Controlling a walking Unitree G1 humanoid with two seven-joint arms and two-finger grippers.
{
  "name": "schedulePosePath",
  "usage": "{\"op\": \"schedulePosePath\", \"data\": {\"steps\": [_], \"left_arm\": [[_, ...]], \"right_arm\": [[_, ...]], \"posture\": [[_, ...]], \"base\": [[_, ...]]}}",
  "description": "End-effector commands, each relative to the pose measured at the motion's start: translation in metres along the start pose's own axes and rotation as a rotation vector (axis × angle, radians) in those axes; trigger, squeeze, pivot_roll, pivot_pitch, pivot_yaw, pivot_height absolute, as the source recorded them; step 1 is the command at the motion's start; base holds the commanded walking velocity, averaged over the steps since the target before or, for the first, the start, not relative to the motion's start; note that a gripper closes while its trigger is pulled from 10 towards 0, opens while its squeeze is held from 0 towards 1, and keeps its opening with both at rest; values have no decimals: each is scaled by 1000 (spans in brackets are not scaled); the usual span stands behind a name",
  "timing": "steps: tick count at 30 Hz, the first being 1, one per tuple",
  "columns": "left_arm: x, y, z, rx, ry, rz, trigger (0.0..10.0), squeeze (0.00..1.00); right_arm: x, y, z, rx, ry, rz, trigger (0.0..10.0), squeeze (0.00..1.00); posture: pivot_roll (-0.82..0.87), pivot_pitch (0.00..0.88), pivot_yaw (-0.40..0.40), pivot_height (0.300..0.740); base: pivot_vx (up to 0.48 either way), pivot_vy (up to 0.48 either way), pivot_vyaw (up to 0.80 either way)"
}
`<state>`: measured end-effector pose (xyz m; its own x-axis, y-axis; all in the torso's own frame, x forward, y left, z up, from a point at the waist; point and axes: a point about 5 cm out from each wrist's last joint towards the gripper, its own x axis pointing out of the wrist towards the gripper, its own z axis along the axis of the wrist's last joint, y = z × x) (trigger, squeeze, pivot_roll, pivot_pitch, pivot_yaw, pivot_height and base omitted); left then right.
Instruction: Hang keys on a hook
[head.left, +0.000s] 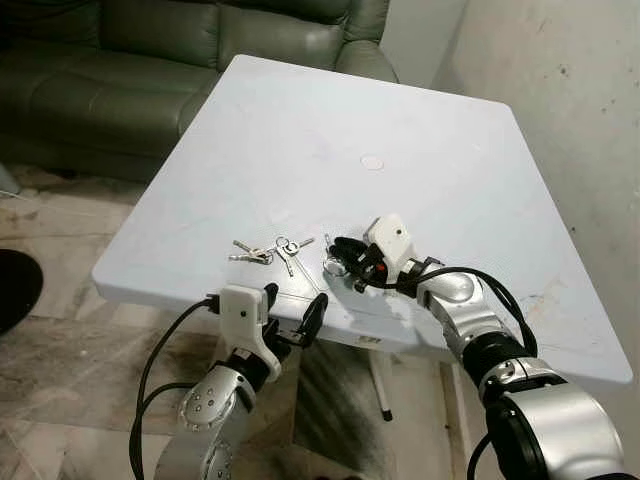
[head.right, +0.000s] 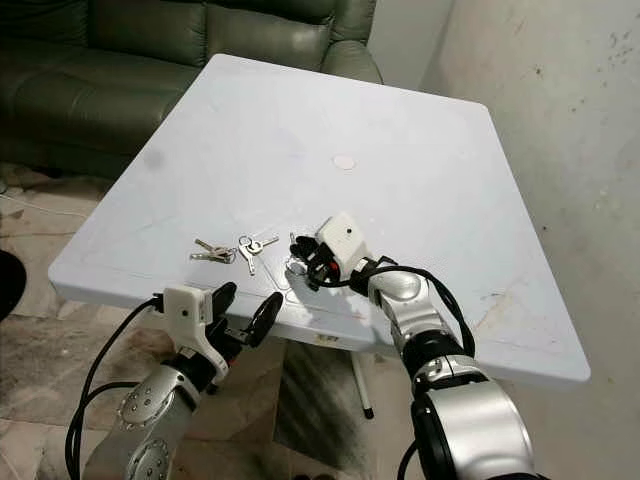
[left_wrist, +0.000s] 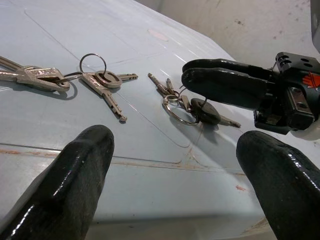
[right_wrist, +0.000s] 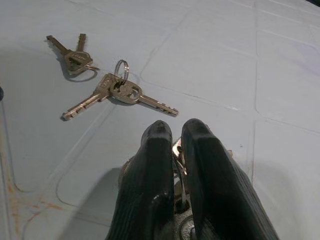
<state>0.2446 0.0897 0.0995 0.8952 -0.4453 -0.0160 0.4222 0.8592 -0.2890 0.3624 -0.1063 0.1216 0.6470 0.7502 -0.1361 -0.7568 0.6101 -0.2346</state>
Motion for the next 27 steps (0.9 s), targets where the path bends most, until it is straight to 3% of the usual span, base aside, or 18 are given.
{"op": "schedulePosePath", "data": {"steps": [1,2,3,4,5,12,13,14,23,24,25,26,27], "left_arm": [[1,-4,-6,-29,22,0,10000,0],[1,-4,-6,-29,22,0,10000,0],[1,-4,-6,-30,21,0,10000,0],[1,-4,-6,-30,21,0,10000,0],[1,-4,-6,-30,21,0,10000,0],[1,-4,-6,-37,20,2,10000,0],[2,-4,-6,-37,20,1,10000,0],[2,-4,-6,-38,19,1,10000,0],[2,-5,-5,-42,19,1,10000,0],[2,-5,-5,-40,19,0,10000,0],[2,-5,-5,-39,19,0,10000,0],[2,-5,-5,-40,19,0,10000,0],[2,-5,-5,-40,19,0,10000,0]], "right_arm": [[-3,-5,0,-12,19,-14,10000,0],[-3,-5,-1,-13,24,-16,10000,0],[-3,-5,-1,3,22,-10,10000,122],[-3,-5,-1,9,23,-15,10000,643],[-3,-5,-1,32,19,-7,10000,1000],[-4,-4,-2,11,22,16,10000,1000],[-4,-4,-3,1,31,12,10000,588],[-4,-5,-3,-5,39,8,10000,0],[-7,-4,-7,-47,64,1,10000,0],[-7,-4,-7,-51,64,5,9255,0],[-8,-4,-8,-51,64,7,9255,0],[-8,-5,-8,-44,64,4,1608,0],[-8,-5,-8,-46,61,-1,0,0]], "posture": [[100,115,-168,740],[100,115,-169,740],[101,114,-169,740],[101,114,-169,740],[101,114,-169,740],[99,117,-169,740],[99,119,-169,740],[99,119,-169,740],[98,120,-169,740],[98,119,-169,740],[98,119,-169,740],[98,119,-169,740],[98,119,-169,740]], "base": [[0,0,0],[0,0,0],[0,0,0],[0,0,0],[0,0,0],[0,0,0],[0,0,0],[0,0,0],[0,0,0],[0,0,0],[0,0,0],[0,0,0],[0,0,0]]}}
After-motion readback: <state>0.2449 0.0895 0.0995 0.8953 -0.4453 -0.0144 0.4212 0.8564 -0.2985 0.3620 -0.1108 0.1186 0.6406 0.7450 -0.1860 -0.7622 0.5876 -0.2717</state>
